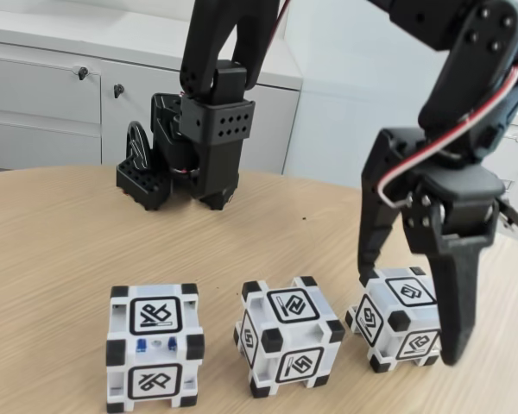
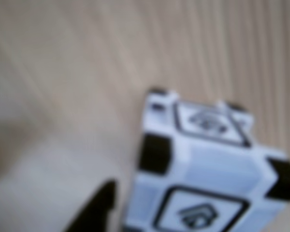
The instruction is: Stack cubes from left to right.
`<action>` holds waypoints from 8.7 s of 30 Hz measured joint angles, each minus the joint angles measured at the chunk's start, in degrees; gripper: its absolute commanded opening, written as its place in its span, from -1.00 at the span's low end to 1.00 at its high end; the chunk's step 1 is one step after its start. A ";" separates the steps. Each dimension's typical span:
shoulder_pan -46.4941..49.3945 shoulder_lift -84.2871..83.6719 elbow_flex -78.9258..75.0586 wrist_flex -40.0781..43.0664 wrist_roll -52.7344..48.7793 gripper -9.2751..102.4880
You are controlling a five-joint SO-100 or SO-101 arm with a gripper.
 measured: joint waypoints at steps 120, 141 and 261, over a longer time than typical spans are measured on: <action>47.11 21.01 10.37 10.37 -36.47 -0.56; 47.20 20.39 4.31 10.37 -36.21 -0.55; 18.98 1.32 2.72 11.16 -20.83 -0.07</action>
